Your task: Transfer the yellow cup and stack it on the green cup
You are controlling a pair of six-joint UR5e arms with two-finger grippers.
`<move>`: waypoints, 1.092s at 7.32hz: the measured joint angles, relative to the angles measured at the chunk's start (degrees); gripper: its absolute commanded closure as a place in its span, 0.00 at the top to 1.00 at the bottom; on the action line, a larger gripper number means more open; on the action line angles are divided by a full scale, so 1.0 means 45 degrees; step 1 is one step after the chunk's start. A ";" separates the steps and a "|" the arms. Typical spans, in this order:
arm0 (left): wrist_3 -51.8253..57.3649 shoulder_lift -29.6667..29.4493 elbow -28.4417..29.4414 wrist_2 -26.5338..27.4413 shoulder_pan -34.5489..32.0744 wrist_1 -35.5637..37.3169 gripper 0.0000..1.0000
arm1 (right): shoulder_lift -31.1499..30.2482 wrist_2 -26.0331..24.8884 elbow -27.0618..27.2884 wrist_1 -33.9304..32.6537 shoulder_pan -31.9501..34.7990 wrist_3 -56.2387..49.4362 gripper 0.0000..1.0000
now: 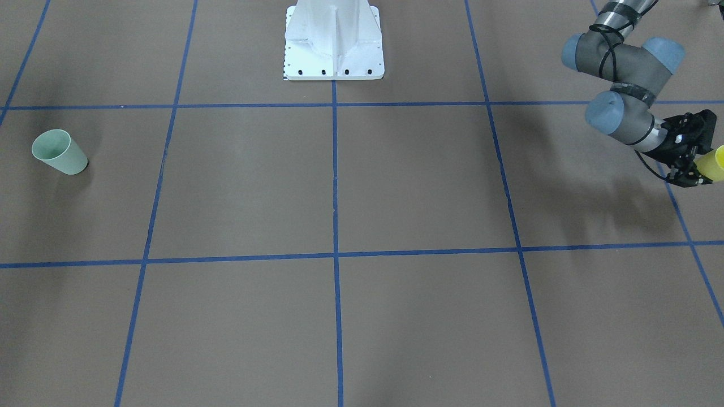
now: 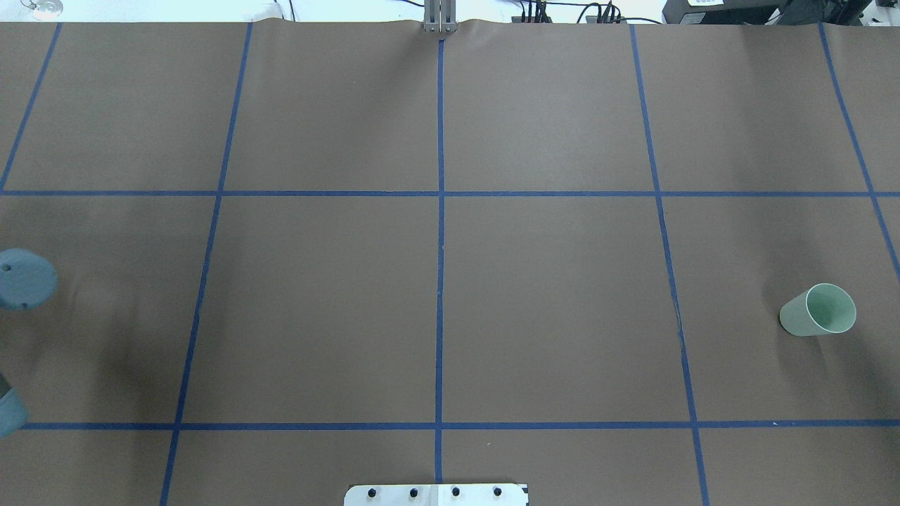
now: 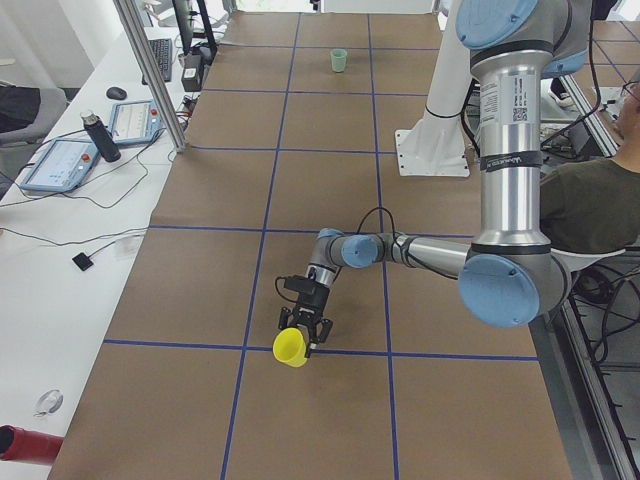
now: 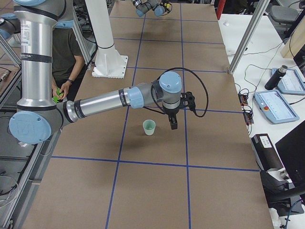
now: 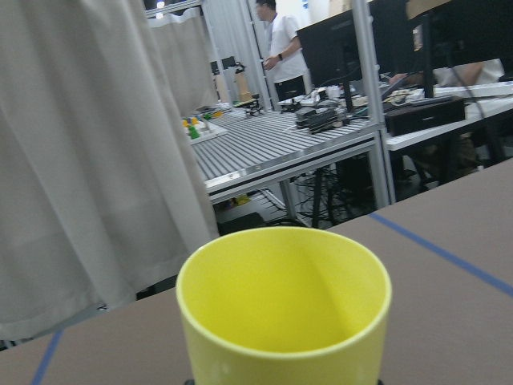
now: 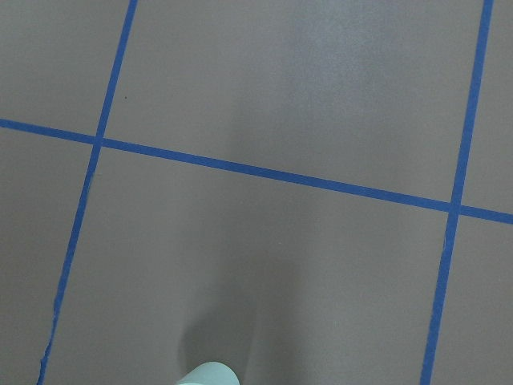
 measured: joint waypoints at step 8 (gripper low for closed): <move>1.0597 -0.6660 0.3072 0.1958 0.1760 -1.0657 0.17 | 0.0180 0.0475 -0.0780 0.1242 -0.0122 0.0073 1.00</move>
